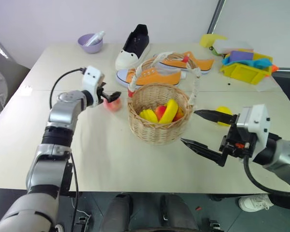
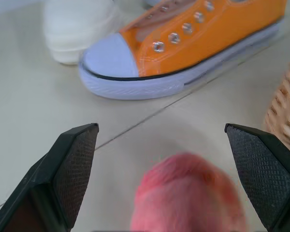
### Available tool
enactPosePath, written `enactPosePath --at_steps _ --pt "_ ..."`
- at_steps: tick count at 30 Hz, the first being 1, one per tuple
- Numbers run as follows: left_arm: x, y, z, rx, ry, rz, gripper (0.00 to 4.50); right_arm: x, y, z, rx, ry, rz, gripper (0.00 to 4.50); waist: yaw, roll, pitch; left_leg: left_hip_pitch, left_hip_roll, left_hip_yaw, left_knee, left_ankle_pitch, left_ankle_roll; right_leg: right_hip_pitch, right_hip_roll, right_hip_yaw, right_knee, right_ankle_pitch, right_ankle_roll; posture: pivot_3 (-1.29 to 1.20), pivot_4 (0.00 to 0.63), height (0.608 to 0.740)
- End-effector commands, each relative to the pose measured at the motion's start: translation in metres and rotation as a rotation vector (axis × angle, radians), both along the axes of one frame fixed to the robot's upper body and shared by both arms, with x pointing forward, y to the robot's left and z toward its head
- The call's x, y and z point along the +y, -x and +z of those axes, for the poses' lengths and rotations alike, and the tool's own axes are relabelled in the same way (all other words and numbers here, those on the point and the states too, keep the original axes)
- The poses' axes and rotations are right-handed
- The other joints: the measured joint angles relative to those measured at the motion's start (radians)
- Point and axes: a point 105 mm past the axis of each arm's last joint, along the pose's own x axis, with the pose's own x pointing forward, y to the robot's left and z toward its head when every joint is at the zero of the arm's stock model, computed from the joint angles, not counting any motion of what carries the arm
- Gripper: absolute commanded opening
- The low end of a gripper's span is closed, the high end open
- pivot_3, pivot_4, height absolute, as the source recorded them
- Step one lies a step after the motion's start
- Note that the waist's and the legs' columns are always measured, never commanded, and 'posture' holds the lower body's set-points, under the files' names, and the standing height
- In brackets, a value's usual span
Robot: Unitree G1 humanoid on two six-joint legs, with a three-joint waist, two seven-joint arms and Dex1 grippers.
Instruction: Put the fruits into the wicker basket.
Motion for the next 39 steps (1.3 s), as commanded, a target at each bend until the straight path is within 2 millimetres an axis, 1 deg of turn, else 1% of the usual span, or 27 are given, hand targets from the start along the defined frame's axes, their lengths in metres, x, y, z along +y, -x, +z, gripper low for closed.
enactPosePath --at_steps 1,6,9,12,18,21,22,23,24,27,28,30,31,33,35,36,37,39 --pt "-0.002 0.000 0.005 0.014 -0.032 -0.049 4.47 0.002 0.002 0.007 -0.042 0.006 -0.001 4.50 -0.004 -0.001 0.000 0.000 0.000 0.000 0.000 0.000 0.000 0.000 0.000 0.000 0.000 0.000 0.000 0.00 0.150 0.721" --pt "0.005 -0.001 0.004 0.032 -0.076 -0.035 4.47 0.002 0.002 0.005 -0.040 0.014 -0.010 4.50 -0.006 -0.001 0.001 0.000 0.000 -0.001 0.000 0.000 0.000 -0.001 0.000 0.000 0.000 0.000 0.000 0.00 0.150 0.721" --pt "0.011 0.002 0.002 0.053 -0.107 -0.031 4.47 0.002 0.002 0.005 -0.041 0.015 -0.011 4.50 -0.005 -0.001 0.001 0.000 0.000 -0.001 0.000 0.000 0.000 0.000 0.000 0.000 0.000 0.000 0.000 0.00 0.150 0.721" --pt "0.018 0.008 -0.003 0.080 -0.147 -0.034 4.47 0.003 0.001 0.006 -0.047 0.014 -0.012 4.50 -0.005 -0.001 0.001 0.000 0.000 -0.001 0.000 0.000 0.000 0.000 0.000 0.000 0.000 0.000 0.000 0.00 0.150 0.721" --pt "0.020 0.015 -0.014 0.106 -0.176 -0.042 4.47 0.004 -0.001 0.007 -0.053 0.016 -0.006 4.50 -0.003 -0.001 0.001 0.000 0.000 -0.001 0.000 0.000 0.000 0.000 -0.001 0.000 0.001 0.000 0.000 0.00 0.150 0.721" --pt "0.022 0.014 -0.011 0.090 -0.149 -0.021 3.73 0.004 -0.002 0.007 -0.053 0.017 -0.004 4.50 -0.002 -0.001 0.001 0.000 0.000 -0.001 0.000 0.000 0.000 0.000 -0.001 0.000 0.001 0.000 0.000 0.00 0.150 0.721" --pt "0.022 0.014 -0.010 0.086 -0.141 -0.024 3.24 0.004 -0.002 0.007 -0.053 0.018 -0.003 4.50 -0.002 -0.001 0.001 0.000 0.000 -0.002 0.000 0.000 0.000 0.000 -0.001 0.000 0.001 0.000 0.000 0.00 0.150 0.721" --pt "0.022 0.015 -0.010 0.086 -0.140 -0.027 2.91 0.005 -0.002 0.007 -0.054 0.018 -0.002 4.50 -0.002 -0.001 0.001 0.000 0.000 -0.002 0.000 0.000 0.000 0.000 -0.001 0.000 0.001 0.000 0.000 0.00 0.150 0.721" --pt "0.022 0.016 -0.011 0.088 -0.144 -0.029 2.75 0.005 -0.001 0.007 -0.054 0.019 -0.002 4.50 -0.002 -0.001 0.001 0.000 0.000 -0.002 0.000 0.000 0.000 0.000 -0.001 0.000 0.001 0.000 0.000 0.00 0.150 0.721" --pt "0.033 0.016 -0.008 0.085 -0.126 0.021 2.68 0.004 -0.001 0.008 -0.058 0.022 -0.006 4.50 -0.003 -0.001 0.001 0.000 0.000 -0.001 0.000 0.000 0.000 0.000 -0.001 0.000 0.001 0.000 0.000 0.00 0.150 0.721" --pt "0.037 0.018 -0.004 0.075 -0.106 0.023 2.68 0.004 -0.001 0.008 -0.060 0.024 -0.009 4.50 -0.005 -0.001 0.001 0.000 0.000 -0.002 0.000 0.000 0.000 0.000 -0.001 0.000 0.001 0.000 0.000 0.00 0.150 0.721" --pt "0.049 0.028 0.011 0.041 -0.046 0.004 2.68 0.003 -0.001 0.009 -0.063 0.028 -0.017 4.50 -0.011 -0.002 0.001 0.000 0.001 -0.002 0.000 0.000 0.000 -0.001 -0.001 0.000 0.001 0.000 0.000 0.00 0.150 0.721" --pt "0.051 0.034 0.018 0.014 -0.020 -0.022 2.68 0.002 -0.001 0.009 -0.064 0.029 -0.022 4.50 -0.017 -0.002 0.001 0.000 0.002 -0.002 0.000 0.000 0.000 -0.001 -0.001 0.000 0.001 0.000 0.000 0.00 0.150 0.721" --pt "0.040 0.064 0.044 -0.063 0.101 -0.208 2.68 -0.002 -0.001 0.009 -0.066 0.030 -0.037 4.50 -0.023 -0.001 0.001 0.000 0.005 -0.001 -0.001 0.000 0.000 -0.001 0.000 0.000 0.001 0.000 0.000 0.00 0.150 0.721" --pt "0.027 0.091 0.060 -0.089 0.160 -0.355 2.68 -0.007 -0.002 0.011 -0.067 0.028 -0.057 4.50 -0.021 -0.001 0.001 -0.001 0.005 -0.001 -0.001 0.000 0.000 -0.002 0.000 0.000 0.001 0.000 0.000 0.00 0.150 0.721" --pt "0.019 0.101 0.065 -0.087 0.168 -0.404 2.68 -0.012 -0.004 0.012 -0.069 0.025 -0.071 4.50 -0.018 -0.001 0.001 -0.001 0.006 -0.001 -0.001 0.000 0.000 -0.002 -0.001 0.000 0.001 0.000 0.000 0.00 0.150 0.721" --pt "0.009 0.107 0.068 -0.080 0.169 -0.442 2.68 -0.016 -0.005 0.014 -0.070 0.023 -0.088 4.50 -0.011 -0.001 0.001 -0.001 0.006 -0.001 0.000 0.000 0.000 -0.001 -0.002 0.000 0.001 0.000 0.000 0.00 0.150 0.721" --pt "-0.024 0.120 0.079 -0.109 0.170 -0.536 2.68 -0.028 -0.009 0.014 -0.068 0.038 -0.130 4.50 0.004 -0.001 0.001 -0.001 0.005 -0.002 0.002 0.000 -0.001 0.001 -0.001 0.000 0.000 0.000 0.000 0.00 0.150 0.721"
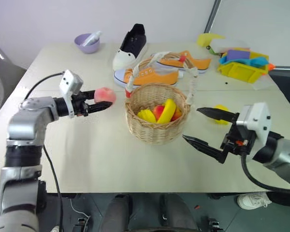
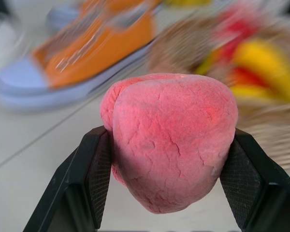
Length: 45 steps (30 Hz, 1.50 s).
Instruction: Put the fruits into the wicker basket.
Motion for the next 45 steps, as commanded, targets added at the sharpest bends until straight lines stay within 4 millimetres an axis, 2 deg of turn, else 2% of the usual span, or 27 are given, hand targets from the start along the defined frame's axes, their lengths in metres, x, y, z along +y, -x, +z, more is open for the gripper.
enactPosePath --at_steps 1,5,10,13,14,17,20,23,27,30,34,38,42,43,45 --pt "-0.051 0.026 0.028 -0.086 0.019 -0.175 2.68 -0.019 -0.003 0.008 -0.037 0.027 -0.063 4.50 0.011 0.000 0.000 0.000 0.000 0.000 0.001 0.000 0.000 0.001 0.000 0.000 -0.001 0.000 0.000 0.00 0.150 0.721" --pt "-0.095 0.026 0.034 -0.166 -0.027 -0.202 2.68 -0.029 -0.006 0.008 -0.033 0.021 -0.101 4.50 0.008 0.000 0.000 0.000 -0.001 -0.001 0.007 0.000 0.001 0.005 0.000 0.000 -0.001 0.000 0.000 0.00 0.150 0.721" --pt "-0.123 0.009 0.028 -0.180 -0.084 -0.137 2.68 -0.028 -0.006 0.005 -0.033 0.008 -0.111 4.50 -0.003 0.000 0.000 0.001 -0.001 0.001 0.007 -0.002 0.003 0.004 0.002 0.000 0.001 0.000 0.000 0.00 0.150 0.721" --pt "-0.128 0.006 0.027 -0.173 -0.076 -0.133 4.09 -0.031 -0.010 0.001 -0.027 -0.003 -0.144 4.50 -0.003 0.000 0.000 0.001 0.000 0.001 0.007 -0.002 0.004 0.002 0.004 0.000 0.002 0.000 0.000 0.00 0.150 0.721" --pt "-0.128 0.006 0.027 -0.175 -0.078 -0.134 4.47 -0.033 -0.011 0.000 -0.023 -0.008 -0.158 4.50 -0.004 0.000 0.000 0.001 0.001 0.001 0.007 -0.002 0.004 0.002 0.004 0.000 0.002 0.000 0.000 0.00 0.150 0.721" --pt "-0.124 0.015 0.033 -0.188 -0.030 -0.194 4.47 -0.050 -0.029 -0.013 -0.002 -0.008 -0.284 4.50 -0.003 0.000 0.000 0.000 0.001 0.001 0.007 -0.002 0.004 0.002 0.004 0.000 0.002 0.000 0.000 0.00 0.150 0.721" --pt "-0.109 0.027 0.038 -0.167 0.052 -0.258 4.47 -0.075 -0.056 -0.037 0.054 -0.005 -0.457 4.50 -0.004 0.000 0.000 0.000 0.001 0.002 0.008 -0.002 0.004 0.002 0.003 0.000 0.002 0.000 0.000 0.00 0.150 0.721" --pt "-0.089 0.043 0.027 -0.135 0.029 -0.330 4.47 -0.094 -0.083 -0.057 0.104 -0.030 -0.586 4.50 -0.018 0.001 0.001 0.000 0.001 0.002 0.008 -0.002 0.004 0.001 0.003 0.001 0.002 0.000 0.000 0.00 0.150 0.721" --pt "-0.073 0.049 0.013 -0.126 -0.044 -0.323 4.47 -0.119 -0.109 -0.069 0.100 0.039 -0.715 4.50 -0.018 0.005 0.002 0.000 0.001 0.004 0.007 -0.002 0.004 0.000 0.003 0.001 0.003 0.000 0.000 0.00 0.150 0.721" --pt "-0.070 0.054 0.011 -0.129 -0.060 -0.330 4.47 -0.129 -0.121 -0.075 0.118 0.040 -0.752 4.50 -0.015 0.005 0.002 -0.001 0.000 0.004 0.007 -0.002 0.004 0.000 0.003 0.001 0.002 0.000 0.000 0.00 0.150 0.721" --pt "-0.072 0.061 0.009 -0.153 -0.088 -0.338 4.47 -0.127 -0.132 -0.085 0.189 -0.003 -0.735 4.50 -0.018 0.005 0.002 -0.001 0.000 0.004 0.007 -0.002 0.004 0.000 0.002 0.001 0.002 0.000 0.000 0.00 0.150 0.721" --pt "-0.073 0.062 0.009 -0.163 -0.092 -0.329 4.47 -0.125 -0.135 -0.092 0.270 -0.069 -0.741 4.50 -0.018 0.005 0.002 -0.001 0.000 0.004 0.007 -0.002 0.004 0.000 0.002 0.001 0.002 0.000 0.000 0.00 0.150 0.721" --pt "-0.075 0.063 0.011 -0.173 -0.092 -0.334 4.50 -0.123 -0.135 -0.089 0.250 -0.063 -0.734 2.55 -0.018 0.005 0.002 -0.001 0.000 0.004 0.007 -0.002 0.004 0.000 0.002 0.001 0.002 0.000 0.000 0.00 0.150 0.721" --pt "-0.076 0.062 0.011 -0.178 -0.091 -0.332 4.50 -0.123 -0.133 -0.086 0.238 -0.058 -0.731 2.21 -0.018 0.005 0.002 -0.001 0.000 0.004 0.007 -0.002 0.004 0.000 0.002 0.001 0.002 0.000 0.000 0.00 0.150 0.721" --pt "-0.075 0.061 0.013 -0.178 -0.081 -0.322 4.50 -0.122 -0.129 -0.080 0.203 -0.025 -0.721 2.14 -0.018 0.005 0.002 -0.001 0.000 0.004 0.007 -0.002 0.004 0.000 0.002 0.001 0.002 0.000 0.000 0.00 0.150 0.721"
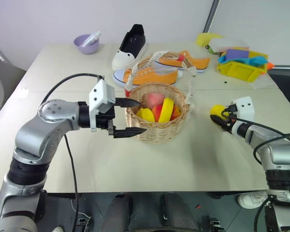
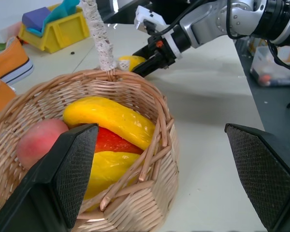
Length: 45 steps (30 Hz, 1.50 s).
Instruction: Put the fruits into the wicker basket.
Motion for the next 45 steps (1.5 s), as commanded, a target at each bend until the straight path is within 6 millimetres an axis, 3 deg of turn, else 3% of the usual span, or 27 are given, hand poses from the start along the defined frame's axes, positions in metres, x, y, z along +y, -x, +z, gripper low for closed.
enactPosePath --at_steps 1,4,7,11,13,16,20,23,24,25,29,34,36,40,42,45 --pt "-0.001 0.002 0.010 -0.050 0.028 -0.001 4.50 0.001 0.009 0.035 -0.122 0.091 0.042 2.14 0.000 0.000 0.000 0.000 0.000 0.000 0.000 0.000 0.000 0.000 0.000 0.000 0.000 0.000 0.000 0.00 0.150 0.721" --pt "0.010 0.005 0.012 -0.047 0.089 0.000 4.50 0.016 0.036 0.060 -0.195 0.165 0.189 2.14 0.004 0.002 0.000 -0.001 0.000 0.000 0.000 0.000 0.000 0.000 0.000 0.000 0.000 0.000 0.000 0.00 0.150 0.721" --pt "0.031 0.002 0.005 -0.014 0.147 0.056 4.50 0.063 0.096 0.082 -0.228 0.156 0.534 2.14 0.004 0.004 0.001 -0.001 0.000 0.000 -0.001 -0.002 0.004 -0.001 0.000 0.000 -0.001 -0.001 0.002 0.00 0.150 0.721" --pt "0.049 -0.009 -0.005 -0.010 0.169 0.134 4.50 0.098 0.124 0.089 -0.208 0.082 0.697 2.14 -0.004 0.002 0.001 0.002 0.004 -0.001 0.000 -0.003 0.006 0.002 0.003 0.000 -0.001 0.000 0.000 0.00 0.150 0.721" --pt "0.057 -0.013 -0.012 -0.006 0.176 0.162 4.50 0.124 0.118 0.098 -0.264 0.064 0.750 2.14 -0.006 0.002 0.002 0.003 0.004 0.000 0.001 -0.003 0.006 0.003 0.002 0.000 -0.001 0.000 -0.001 0.00 0.150 0.721" --pt "0.066 -0.019 -0.015 -0.005 0.200 0.196 4.50 0.168 0.090 0.104 -0.334 0.108 0.767 2.14 -0.008 0.002 0.002 0.004 0.006 0.001 0.002 -0.003 0.005 0.002 0.003 0.001 -0.002 0.002 -0.011 0.00 0.150 0.721" --pt "0.069 -0.022 -0.018 -0.016 0.190 0.212 4.50 0.194 0.040 0.103 -0.317 0.067 0.596 2.14 0.004 0.001 0.001 0.000 0.007 -0.002 0.002 0.000 0.000 -0.001 0.006 0.001 -0.002 0.003 -0.013 0.00 0.150 0.721" --pt "0.066 -0.018 -0.019 -0.019 0.204 0.206 4.50 0.211 0.030 0.099 -0.318 0.070 0.580 2.14 0.009 0.002 0.001 -0.008 0.006 -0.002 0.001 0.002 -0.004 -0.009 0.005 0.000 -0.002 0.005 -0.008 0.00 0.150 0.721" --pt "0.065 -0.018 -0.018 -0.023 0.213 0.208 4.50 0.214 0.027 0.099 -0.325 0.073 0.572 2.14 0.009 0.002 0.001 -0.014 0.005 -0.002 0.002 0.004 -0.006 -0.014 0.005 0.000 -0.001 0.005 -0.008 0.00 0.150 0.721" --pt "0.064 -0.016 -0.017 -0.025 0.217 0.208 4.50 0.215 0.027 0.100 -0.331 0.068 0.569 2.64 0.007 0.002 0.001 -0.018 0.005 -0.002 0.002 0.008 -0.013 -0.019 0.004 0.000 -0.001 0.007 -0.006 0.00 0.150 0.721" --pt "0.059 -0.013 -0.019 -0.017 0.226 0.204 4.50 0.217 0.039 0.114 -0.415 0.081 0.618 4.42 0.000 0.002 0.001 -0.028 0.002 0.001 0.002 0.008 -0.014 -0.029 0.001 0.000 -0.001 0.008 -0.003 0.00 0.150 0.721" --pt "0.057 -0.010 -0.021 -0.004 0.236 0.203 4.50 0.205 0.081 0.127 -0.483 0.049 0.763 4.42 0.002 0.002 0.001 -0.027 0.003 0.002 0.002 0.005 -0.008 -0.028 0.001 0.000 0.000 0.009 -0.002 0.00 0.150 0.721" --pt "0.055 -0.011 -0.023 -0.002 0.240 0.205 4.50 0.184 0.095 0.121 -0.424 -0.014 0.754 4.42 0.004 0.001 0.001 -0.026 0.003 0.001 0.002 0.005 -0.008 -0.028 0.001 0.000 0.001 0.009 -0.002 0.00 0.150 0.721" --pt "0.052 -0.015 -0.024 -0.028 0.259 0.219 4.50 0.149 0.088 0.109 -0.371 -0.012 0.582 4.42 -0.003 0.001 0.001 -0.018 0.003 0.002 0.002 0.005 -0.007 -0.019 0.002 0.000 0.002 0.009 -0.002 0.00 0.150 0.721" --pt "0.049 -0.019 -0.022 -0.062 0.286 0.235 4.50 0.133 0.073 0.102 -0.357 0.003 0.455 4.42 -0.006 0.001 0.001 -0.011 0.005 0.004 0.002 0.004 -0.006 -0.014 0.003 0.001 0.002 0.009 -0.003 0.00 0.150 0.721" --pt "0.041 -0.019 -0.018 -0.078 0.340 0.221 4.50 0.123 0.057 0.098 -0.366 0.026 0.359 4.42 -0.001 0.001 0.001 -0.005 0.007 0.004 0.002 0.004 -0.006 -0.009 0.007 0.001 0.002 0.009 -0.004 0.00 0.150 0.721"
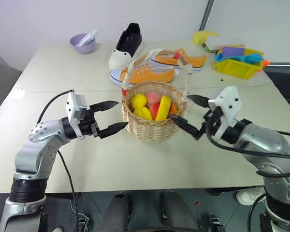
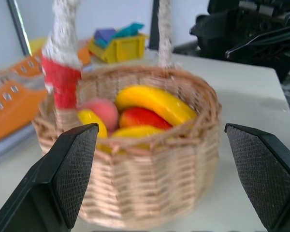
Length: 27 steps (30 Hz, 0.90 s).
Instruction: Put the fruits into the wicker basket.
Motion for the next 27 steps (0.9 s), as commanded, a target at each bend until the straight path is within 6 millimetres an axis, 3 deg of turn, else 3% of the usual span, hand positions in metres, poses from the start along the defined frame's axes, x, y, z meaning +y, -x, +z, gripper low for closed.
enactPosePath --at_steps 1,6,7,10,16,18,20,27 --pt "-0.008 0.001 0.011 -0.057 0.029 -0.014 4.50 -0.010 -0.016 0.006 -0.058 -0.014 -0.104 4.42 0.000 0.000 0.000 0.000 0.000 0.000 0.000 0.000 0.000 0.000 0.000 0.000 0.000 0.000 0.000 0.00 0.150 0.721" --pt "-0.020 0.007 0.007 -0.044 0.038 -0.050 4.50 0.004 -0.037 0.011 -0.071 -0.084 -0.104 4.42 -0.002 0.000 0.000 0.001 0.001 0.001 0.000 0.000 0.000 -0.001 0.001 0.002 0.001 0.000 0.000 0.00 0.150 0.721" --pt "-0.022 0.009 0.007 -0.042 0.038 -0.052 4.50 0.004 -0.043 0.013 -0.077 -0.106 -0.125 4.20 -0.003 0.000 0.000 0.001 0.001 0.001 0.000 0.000 0.000 -0.001 0.001 0.002 0.001 0.000 0.000 0.00 0.150 0.721" --pt "-0.023 0.011 0.007 -0.040 0.045 -0.053 4.50 0.003 -0.050 0.019 -0.079 -0.159 -0.154 3.13 0.001 0.000 0.000 0.000 0.001 0.001 -0.001 0.000 0.000 -0.001 0.001 0.002 0.001 0.000 0.000 0.00 0.150 0.721" --pt "-0.025 0.013 0.006 -0.039 0.054 -0.051 4.50 0.000 -0.046 0.022 -0.080 -0.177 -0.158 0.04 0.003 0.000 0.000 -0.001 0.001 0.001 -0.001 0.000 0.000 -0.001 0.000 0.002 0.000 0.000 0.000 0.00 0.150 0.721" --pt "-0.028 0.013 0.006 -0.038 0.057 -0.054 4.50 -0.009 -0.044 0.026 -0.104 -0.180 -0.195 0.04 0.003 0.000 0.000 -0.001 0.001 0.001 -0.001 0.000 0.000 -0.002 0.000 0.002 0.000 0.000 0.000 0.00 0.150 0.721" --pt "-0.032 0.013 0.004 -0.030 0.063 -0.057 4.50 -0.033 -0.042 0.035 -0.153 -0.199 -0.276 0.04 0.004 0.000 0.000 -0.001 0.001 0.001 -0.001 0.000 0.001 -0.002 0.001 0.002 0.000 0.000 0.000 0.00 0.150 0.721" --pt "-0.039 0.011 -0.001 -0.008 0.083 -0.067 4.50 -0.164 -0.036 0.045 -0.225 -0.212 -0.805 0.04 0.005 0.000 0.000 -0.002 0.000 0.003 -0.001 0.000 0.001 -0.002 0.000 0.002 -0.001 0.000 0.000 0.00 0.150 0.721"
